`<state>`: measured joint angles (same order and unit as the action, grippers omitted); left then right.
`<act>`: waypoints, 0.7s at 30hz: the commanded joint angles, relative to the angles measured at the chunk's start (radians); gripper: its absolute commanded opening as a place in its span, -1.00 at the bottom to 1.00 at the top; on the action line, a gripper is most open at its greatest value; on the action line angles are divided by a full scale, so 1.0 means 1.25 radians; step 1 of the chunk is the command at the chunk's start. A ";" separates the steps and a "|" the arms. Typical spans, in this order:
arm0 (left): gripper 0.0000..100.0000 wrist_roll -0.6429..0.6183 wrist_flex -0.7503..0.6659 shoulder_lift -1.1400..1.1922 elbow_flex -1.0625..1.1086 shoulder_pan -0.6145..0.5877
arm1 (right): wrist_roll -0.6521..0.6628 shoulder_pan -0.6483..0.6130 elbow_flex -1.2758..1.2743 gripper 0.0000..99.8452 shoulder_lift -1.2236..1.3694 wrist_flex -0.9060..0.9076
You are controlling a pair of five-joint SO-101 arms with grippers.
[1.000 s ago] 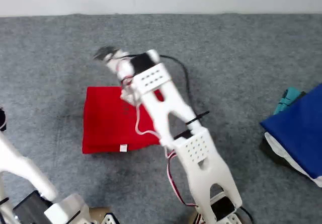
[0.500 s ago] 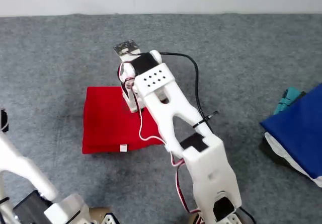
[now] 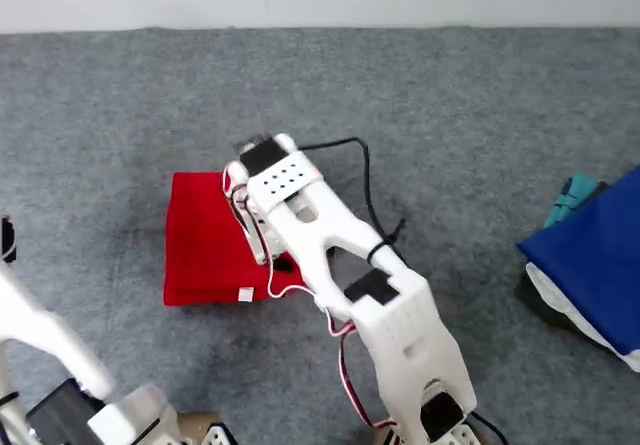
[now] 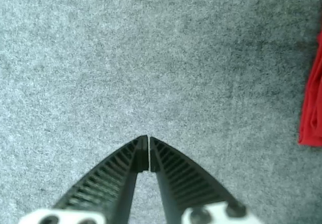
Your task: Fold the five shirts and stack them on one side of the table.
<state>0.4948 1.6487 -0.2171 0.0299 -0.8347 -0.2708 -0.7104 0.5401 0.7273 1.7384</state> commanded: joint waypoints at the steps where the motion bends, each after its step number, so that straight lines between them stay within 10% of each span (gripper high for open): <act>1: -0.96 0.002 -0.014 -0.033 -0.003 0.004 | -0.006 0.010 0.045 -0.51 0.053 -0.009; 10: -0.96 0.002 -0.010 -0.034 -0.007 0.004 | 0.075 0.058 0.142 -0.98 0.177 0.024; 21: -0.96 0.002 -0.005 -0.034 -0.007 0.004 | 0.265 0.123 0.038 -0.98 0.015 0.047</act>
<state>0.4948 1.6487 -0.2171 0.0299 -0.8347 0.0161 -0.5984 0.6613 0.8577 1.7599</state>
